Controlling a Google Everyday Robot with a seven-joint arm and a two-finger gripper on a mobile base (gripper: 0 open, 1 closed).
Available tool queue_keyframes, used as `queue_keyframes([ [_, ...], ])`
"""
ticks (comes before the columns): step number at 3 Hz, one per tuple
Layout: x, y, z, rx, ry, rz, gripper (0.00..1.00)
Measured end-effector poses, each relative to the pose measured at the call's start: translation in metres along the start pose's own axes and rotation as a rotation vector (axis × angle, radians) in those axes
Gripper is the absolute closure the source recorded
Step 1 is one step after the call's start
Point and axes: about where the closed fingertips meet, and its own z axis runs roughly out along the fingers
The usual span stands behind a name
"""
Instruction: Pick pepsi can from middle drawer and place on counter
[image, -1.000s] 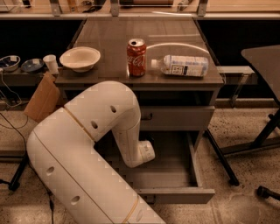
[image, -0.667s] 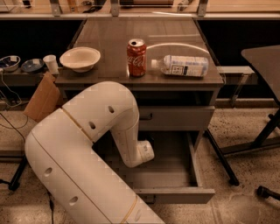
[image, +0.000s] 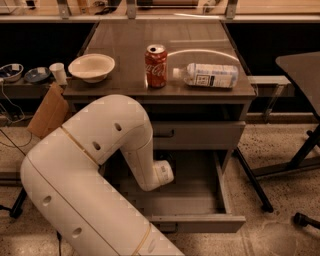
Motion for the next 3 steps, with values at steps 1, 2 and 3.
queue_keyframes([
  [1, 0.0, -0.001, -0.001, 0.024, -0.009, -0.017, 0.88],
  [2, -0.002, -0.006, -0.012, 0.026, -0.007, -0.022, 1.0],
  [3, -0.004, -0.019, -0.033, 0.004, 0.008, -0.032, 1.0],
])
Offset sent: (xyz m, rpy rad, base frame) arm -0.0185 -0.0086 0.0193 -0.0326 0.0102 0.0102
